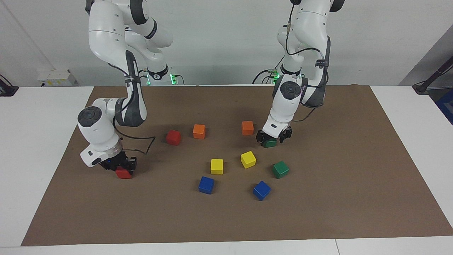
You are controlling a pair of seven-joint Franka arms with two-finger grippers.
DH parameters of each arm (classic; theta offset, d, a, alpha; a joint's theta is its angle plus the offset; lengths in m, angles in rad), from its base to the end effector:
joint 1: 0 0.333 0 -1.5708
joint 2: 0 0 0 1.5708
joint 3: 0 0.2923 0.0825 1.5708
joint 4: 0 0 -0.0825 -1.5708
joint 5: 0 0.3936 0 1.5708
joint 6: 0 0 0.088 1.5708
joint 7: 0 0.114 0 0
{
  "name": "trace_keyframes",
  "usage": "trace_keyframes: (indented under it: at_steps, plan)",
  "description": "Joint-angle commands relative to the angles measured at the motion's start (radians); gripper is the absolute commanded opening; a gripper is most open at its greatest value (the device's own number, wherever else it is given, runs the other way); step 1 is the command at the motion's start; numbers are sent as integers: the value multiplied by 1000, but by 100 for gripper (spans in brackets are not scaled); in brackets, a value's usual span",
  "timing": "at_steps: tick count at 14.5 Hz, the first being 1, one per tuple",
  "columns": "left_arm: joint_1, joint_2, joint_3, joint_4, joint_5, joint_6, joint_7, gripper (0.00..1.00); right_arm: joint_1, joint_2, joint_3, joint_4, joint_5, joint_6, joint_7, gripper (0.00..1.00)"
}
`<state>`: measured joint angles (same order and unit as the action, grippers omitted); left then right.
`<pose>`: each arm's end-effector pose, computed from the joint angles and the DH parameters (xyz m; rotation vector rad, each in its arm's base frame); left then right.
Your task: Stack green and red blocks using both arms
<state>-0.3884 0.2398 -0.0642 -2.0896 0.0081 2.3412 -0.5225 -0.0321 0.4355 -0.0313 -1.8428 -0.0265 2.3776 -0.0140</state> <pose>0.5230 -0.2539 0.2738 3.1258 0.1035 0.0102 0.6485 -0.0406 0.2655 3.1014 -0.0428 0.1523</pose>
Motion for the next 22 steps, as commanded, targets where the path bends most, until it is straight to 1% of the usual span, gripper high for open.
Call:
trace_keyframes:
  at_steps: [1,2,3,4,5,6,7,8,9,10,11,12,14,17,20,22]
  plan:
    - [-13,-10,9,-40,1,16,-39,100,-6,-6,10,-4,-1,15,-6,100]
    - [-27,-11,9,-40,1,15,-50,96,-5,-8,10,2,-3,0,-7,100]
    - [-29,-11,9,-44,1,13,-48,77,-5,-14,10,2,-4,-4,-7,100]
    - [-29,-13,9,-47,0,12,-51,40,-6,-20,10,2,-4,-17,-7,100]
    - [-27,-14,9,-46,-3,7,-54,0,-5,-24,10,7,-4,-29,-7,100]
    - [-17,-13,9,-32,-23,1,-53,0,-5,-29,10,23,-4,-58,-7,100]
    - [-4,-13,11,-5,-33,-19,-44,0,0,-40,13,49,-4,-119,-6,100]
    - [28,-11,11,43,-31,-77,-25,0,21,-52,13,78,-3,-185,3,100]
    - [75,-11,11,90,-31,-147,52,0,38,-72,14,94,-3,-246,52,100]
    - [136,-11,11,133,-31,-202,158,0,60,-104,16,88,-1,-285,145,100]
    - [201,-11,11,164,-31,-239,253,0,104,-131,16,74,-1,-305,248,100]
    - [265,-7,11,181,-31,-247,347,0,144,-162,16,51,-1,-326,341,100]
    - [339,10,12,181,-31,-208,468,0,190,-225,16,-34,10,-316,461,100]
    - [404,58,14,180,-31,-146,493,0,225,-282,19,-108,17,-293,549,100]
    - [460,70,14,169,-33,-108,492,0,251,-345,19,-249,22,-174,597,100]
    - [471,93,14,168,-31,-93,493,0,270,-379,19,-312,25,-127,623,100]
